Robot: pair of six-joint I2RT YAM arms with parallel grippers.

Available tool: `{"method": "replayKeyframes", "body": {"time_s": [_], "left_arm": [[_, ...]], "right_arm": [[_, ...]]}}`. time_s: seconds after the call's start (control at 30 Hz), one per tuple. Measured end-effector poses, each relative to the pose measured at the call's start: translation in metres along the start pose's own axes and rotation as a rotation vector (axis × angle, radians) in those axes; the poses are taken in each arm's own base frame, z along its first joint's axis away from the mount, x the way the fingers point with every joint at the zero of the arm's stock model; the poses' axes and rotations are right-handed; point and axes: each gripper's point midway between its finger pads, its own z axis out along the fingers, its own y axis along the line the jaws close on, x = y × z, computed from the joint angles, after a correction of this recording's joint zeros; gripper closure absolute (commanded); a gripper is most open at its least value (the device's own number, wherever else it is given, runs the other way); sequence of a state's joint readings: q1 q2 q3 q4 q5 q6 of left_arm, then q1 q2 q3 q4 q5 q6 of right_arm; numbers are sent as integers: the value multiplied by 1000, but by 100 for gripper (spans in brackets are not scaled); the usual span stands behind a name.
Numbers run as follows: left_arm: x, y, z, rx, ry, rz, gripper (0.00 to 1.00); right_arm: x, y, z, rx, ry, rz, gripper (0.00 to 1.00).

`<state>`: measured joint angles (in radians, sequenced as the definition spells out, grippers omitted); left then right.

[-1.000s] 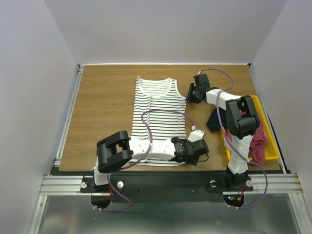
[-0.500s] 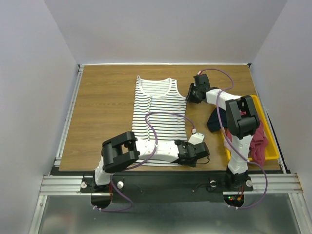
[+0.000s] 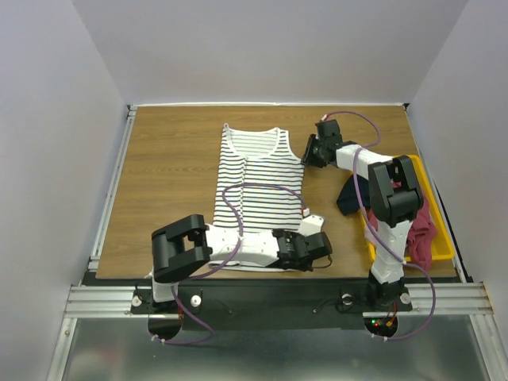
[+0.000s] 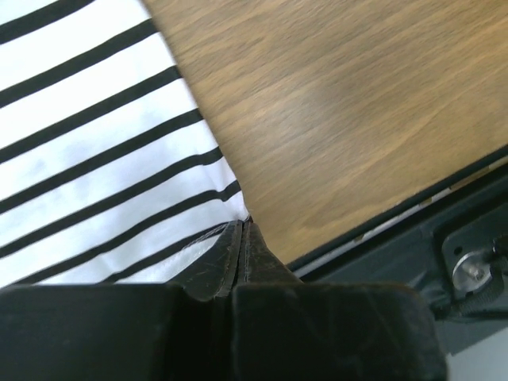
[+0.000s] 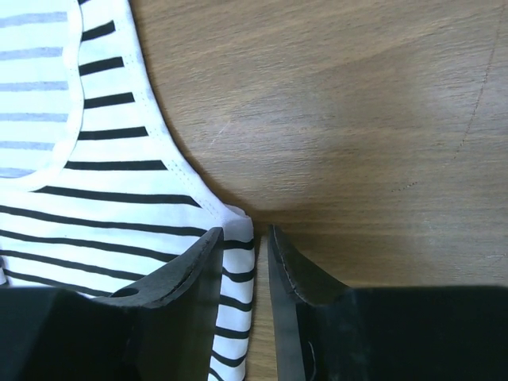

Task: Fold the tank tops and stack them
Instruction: Fold the tank top

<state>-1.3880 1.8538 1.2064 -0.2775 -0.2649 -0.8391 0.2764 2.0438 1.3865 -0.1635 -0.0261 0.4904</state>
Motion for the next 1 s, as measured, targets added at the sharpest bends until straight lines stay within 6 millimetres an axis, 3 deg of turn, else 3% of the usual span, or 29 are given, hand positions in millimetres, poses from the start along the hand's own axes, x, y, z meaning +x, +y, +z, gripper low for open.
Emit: {"method": "replayKeyframes", "body": {"time_s": [0.27,1.0], "left_arm": [[-6,4,-20,59,-41,-62,100],[-7,2,-18,92,-44,-92,100]], "right_arm": [[-8,5,-9,-14,-25,10,62],[0,0,-5,13,-21,18,69]]}}
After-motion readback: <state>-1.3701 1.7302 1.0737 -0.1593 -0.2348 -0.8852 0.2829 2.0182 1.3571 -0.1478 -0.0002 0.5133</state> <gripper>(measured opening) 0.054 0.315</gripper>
